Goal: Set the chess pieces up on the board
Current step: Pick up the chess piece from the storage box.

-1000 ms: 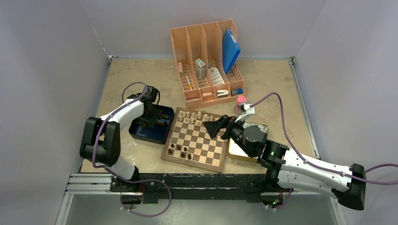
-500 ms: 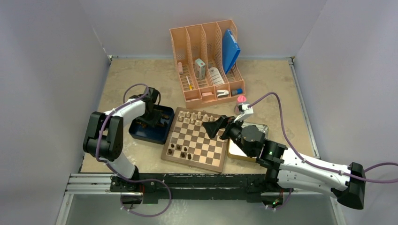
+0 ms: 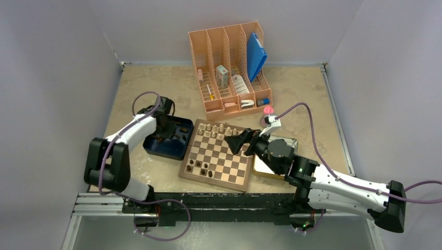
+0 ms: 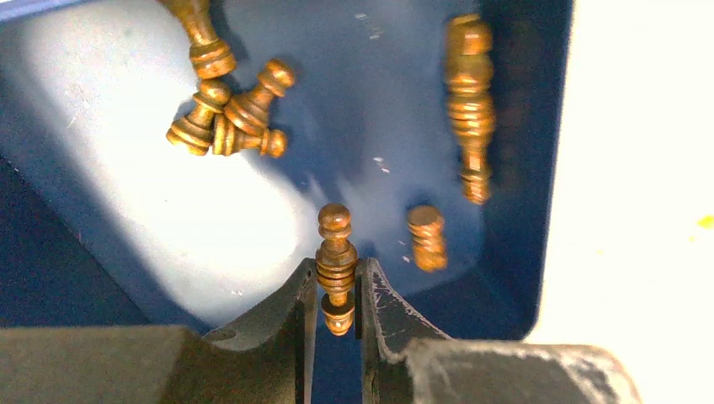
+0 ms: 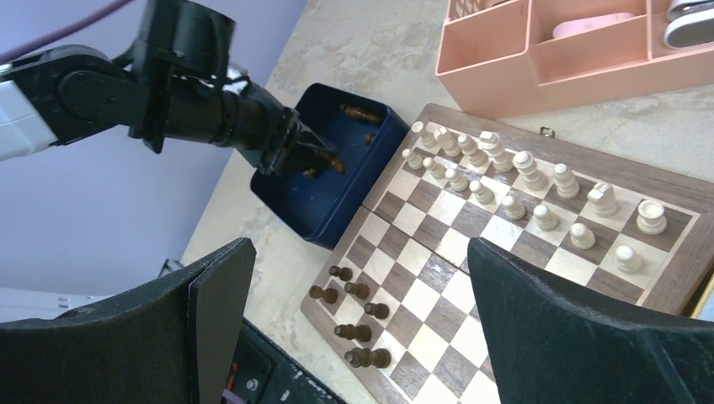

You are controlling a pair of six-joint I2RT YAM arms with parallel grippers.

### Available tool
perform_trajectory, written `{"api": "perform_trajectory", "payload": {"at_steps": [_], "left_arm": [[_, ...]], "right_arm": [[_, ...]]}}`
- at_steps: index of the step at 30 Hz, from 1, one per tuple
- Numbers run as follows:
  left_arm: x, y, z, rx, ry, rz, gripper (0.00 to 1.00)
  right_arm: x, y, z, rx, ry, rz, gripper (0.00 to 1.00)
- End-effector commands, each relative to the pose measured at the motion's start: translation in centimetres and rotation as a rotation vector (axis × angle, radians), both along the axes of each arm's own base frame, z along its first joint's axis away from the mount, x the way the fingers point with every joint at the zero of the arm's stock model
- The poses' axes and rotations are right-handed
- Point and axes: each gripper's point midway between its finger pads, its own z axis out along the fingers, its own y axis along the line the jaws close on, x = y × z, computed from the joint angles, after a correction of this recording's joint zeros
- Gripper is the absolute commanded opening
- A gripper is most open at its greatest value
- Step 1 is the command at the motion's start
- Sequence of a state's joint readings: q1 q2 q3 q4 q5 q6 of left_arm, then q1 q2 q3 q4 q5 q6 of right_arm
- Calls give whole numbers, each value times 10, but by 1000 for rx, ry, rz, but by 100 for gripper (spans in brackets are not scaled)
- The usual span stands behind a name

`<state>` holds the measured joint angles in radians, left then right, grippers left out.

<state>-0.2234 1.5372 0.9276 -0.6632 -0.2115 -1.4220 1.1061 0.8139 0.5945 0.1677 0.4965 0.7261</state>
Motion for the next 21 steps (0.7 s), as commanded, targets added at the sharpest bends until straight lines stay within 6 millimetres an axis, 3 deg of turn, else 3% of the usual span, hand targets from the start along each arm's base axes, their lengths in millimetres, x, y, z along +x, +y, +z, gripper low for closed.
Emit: {"api": "perform_trajectory", "payload": {"at_steps": [1,7,12,16,21], "left_arm": [[18,17,62,82,-197,-36,7],[22,17,123,183,-481,-309,0],[11,2,176,274,-745,-603,0],[-1,-20,186,294,-865,-830,0],[-27,-74,185,205,-1059,-1244,0]], "right_arm": [[-7,6,30,109,-19,44,98],[-8,16,14,96,3,65,99],[-3,28,24,86,-12,81,98],[6,35,34,85,-19,103,98],[16,45,54,67,-52,168,95]]}}
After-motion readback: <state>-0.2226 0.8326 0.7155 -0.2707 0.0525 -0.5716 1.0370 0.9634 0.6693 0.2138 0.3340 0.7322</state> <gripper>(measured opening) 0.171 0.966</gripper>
